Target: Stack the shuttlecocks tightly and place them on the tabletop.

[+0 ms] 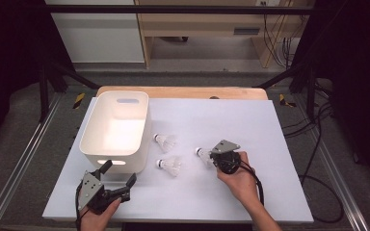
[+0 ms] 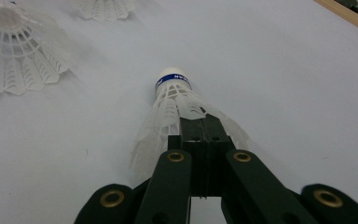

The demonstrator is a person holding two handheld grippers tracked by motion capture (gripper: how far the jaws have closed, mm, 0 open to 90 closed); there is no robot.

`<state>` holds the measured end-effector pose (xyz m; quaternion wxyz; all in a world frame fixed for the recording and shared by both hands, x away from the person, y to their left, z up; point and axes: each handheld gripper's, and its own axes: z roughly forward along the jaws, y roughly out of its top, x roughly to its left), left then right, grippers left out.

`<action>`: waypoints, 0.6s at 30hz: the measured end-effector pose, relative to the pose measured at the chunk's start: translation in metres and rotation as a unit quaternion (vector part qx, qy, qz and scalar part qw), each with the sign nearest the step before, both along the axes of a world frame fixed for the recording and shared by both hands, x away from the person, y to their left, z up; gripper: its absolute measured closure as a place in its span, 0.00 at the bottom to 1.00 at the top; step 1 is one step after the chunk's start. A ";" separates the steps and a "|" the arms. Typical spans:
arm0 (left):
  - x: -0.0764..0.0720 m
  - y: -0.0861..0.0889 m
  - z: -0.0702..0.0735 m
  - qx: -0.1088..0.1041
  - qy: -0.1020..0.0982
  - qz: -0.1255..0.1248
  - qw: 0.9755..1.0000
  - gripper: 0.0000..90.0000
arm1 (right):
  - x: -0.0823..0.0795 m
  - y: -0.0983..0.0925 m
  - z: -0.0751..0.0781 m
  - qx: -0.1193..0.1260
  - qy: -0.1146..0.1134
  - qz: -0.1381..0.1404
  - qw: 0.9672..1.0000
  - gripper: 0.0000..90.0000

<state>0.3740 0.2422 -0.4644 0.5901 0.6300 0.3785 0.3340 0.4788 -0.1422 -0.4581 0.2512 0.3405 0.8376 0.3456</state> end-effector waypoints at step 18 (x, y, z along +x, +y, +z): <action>-0.011 0.007 0.004 -0.002 -0.009 0.015 1.000 0.04 | -0.012 -0.010 -0.003 0.040 -0.005 0.024 0.999 1.00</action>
